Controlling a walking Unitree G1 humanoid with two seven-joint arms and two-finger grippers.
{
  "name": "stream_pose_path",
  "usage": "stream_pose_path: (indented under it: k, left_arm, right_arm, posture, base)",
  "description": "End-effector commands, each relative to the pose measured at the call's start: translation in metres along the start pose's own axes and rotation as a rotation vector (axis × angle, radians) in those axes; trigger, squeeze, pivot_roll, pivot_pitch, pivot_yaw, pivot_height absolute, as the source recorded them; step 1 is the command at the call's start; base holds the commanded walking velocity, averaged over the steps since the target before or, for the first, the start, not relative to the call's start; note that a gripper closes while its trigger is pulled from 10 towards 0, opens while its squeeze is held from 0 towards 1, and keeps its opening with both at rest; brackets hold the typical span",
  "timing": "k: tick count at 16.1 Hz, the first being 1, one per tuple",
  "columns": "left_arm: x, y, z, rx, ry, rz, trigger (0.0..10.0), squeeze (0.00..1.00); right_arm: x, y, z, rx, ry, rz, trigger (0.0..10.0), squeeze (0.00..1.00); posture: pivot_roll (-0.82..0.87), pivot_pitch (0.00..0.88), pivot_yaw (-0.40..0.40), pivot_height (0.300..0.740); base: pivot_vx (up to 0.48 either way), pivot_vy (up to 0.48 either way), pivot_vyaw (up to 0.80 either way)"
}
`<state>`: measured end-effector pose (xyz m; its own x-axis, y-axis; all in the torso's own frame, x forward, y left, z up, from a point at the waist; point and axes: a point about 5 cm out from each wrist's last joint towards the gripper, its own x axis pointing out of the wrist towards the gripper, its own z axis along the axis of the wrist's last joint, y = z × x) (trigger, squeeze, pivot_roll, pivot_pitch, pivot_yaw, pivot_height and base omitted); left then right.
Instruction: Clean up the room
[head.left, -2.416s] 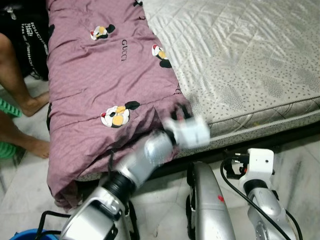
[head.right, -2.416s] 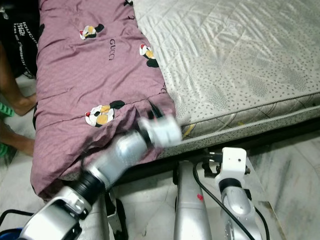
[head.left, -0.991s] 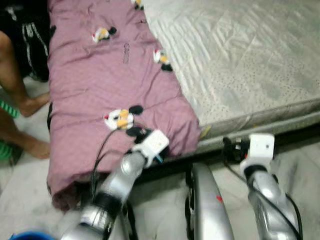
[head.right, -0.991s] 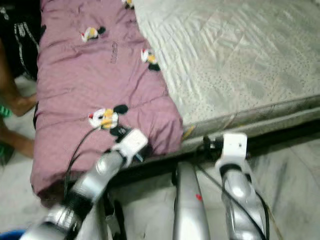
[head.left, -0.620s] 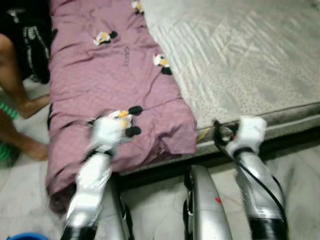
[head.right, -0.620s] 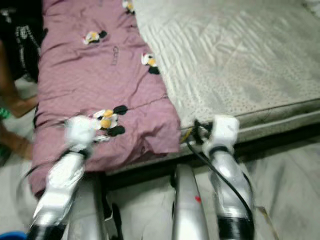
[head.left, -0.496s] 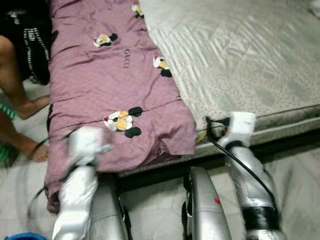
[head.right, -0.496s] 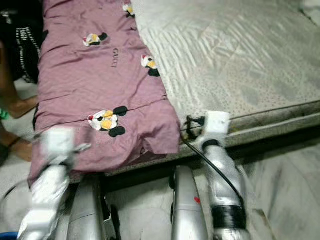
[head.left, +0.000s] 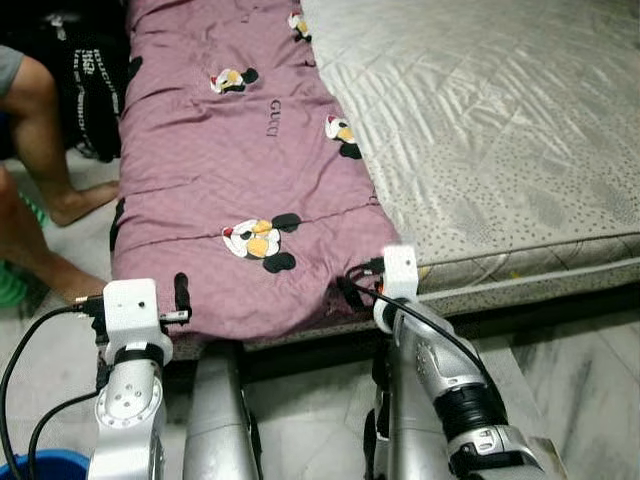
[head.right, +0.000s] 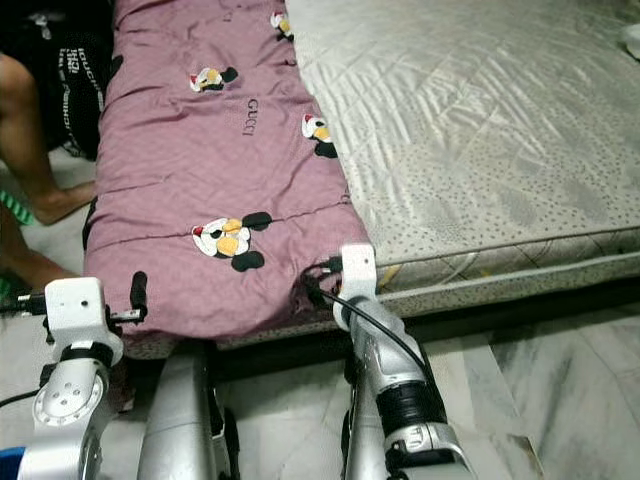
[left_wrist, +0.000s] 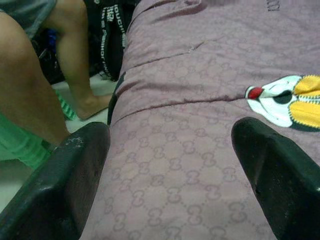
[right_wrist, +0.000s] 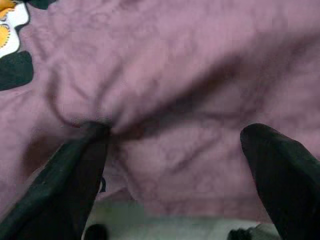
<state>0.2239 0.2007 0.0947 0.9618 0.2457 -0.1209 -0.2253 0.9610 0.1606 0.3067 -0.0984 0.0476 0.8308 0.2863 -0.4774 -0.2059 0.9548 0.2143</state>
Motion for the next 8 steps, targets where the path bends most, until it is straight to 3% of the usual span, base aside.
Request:
stream_pose_path:
  k: [1, 2, 4, 6, 8]
  left_arm:
    - [-0.001, -0.002, 0.002, -0.002, 0.005, -0.003, 10.0, 0.00]
    - [-0.001, -0.003, 0.002, -0.002, 0.007, -0.005, 10.0, 0.00]
    - [0.000, -0.003, 0.003, -0.003, 0.011, -0.003, 10.0, 0.00]
    - [0.002, -0.003, 0.002, 0.001, 0.014, -0.003, 10.0, 0.00]
    - [0.003, -0.004, 0.001, 0.003, 0.017, -0.003, 10.0, 0.00]
  right_arm:
    - [0.003, 0.001, 0.001, 0.000, 0.019, -0.006, 10.0, 0.00]
    - [0.004, -0.003, -0.003, 0.004, 0.050, -0.031, 10.0, 0.00]
    - [0.002, -0.027, -0.009, 0.132, 0.096, -0.186, 10.0, 0.00]
    - [-0.004, -0.053, -0.004, 0.172, 0.049, -0.314, 10.0, 0.00]
    - [-0.015, -0.079, 0.013, 0.161, -0.077, -0.448, 10.0, 0.00]
  posture:
    - [0.05, 0.100, -0.007, 0.551]
    - [0.06, 0.099, -0.007, 0.551]
    - [0.06, 0.098, -0.009, 0.551]
    - [0.05, 0.093, -0.010, 0.551]
    - [0.04, 0.087, -0.006, 0.551]
  base:
    - [0.000, 0.000, 0.00]
    - [0.000, 0.000, 0.00]
    - [0.000, 0.000, 0.00]
    - [0.000, 0.000, 0.00]
    - [0.000, 0.000, 0.00]
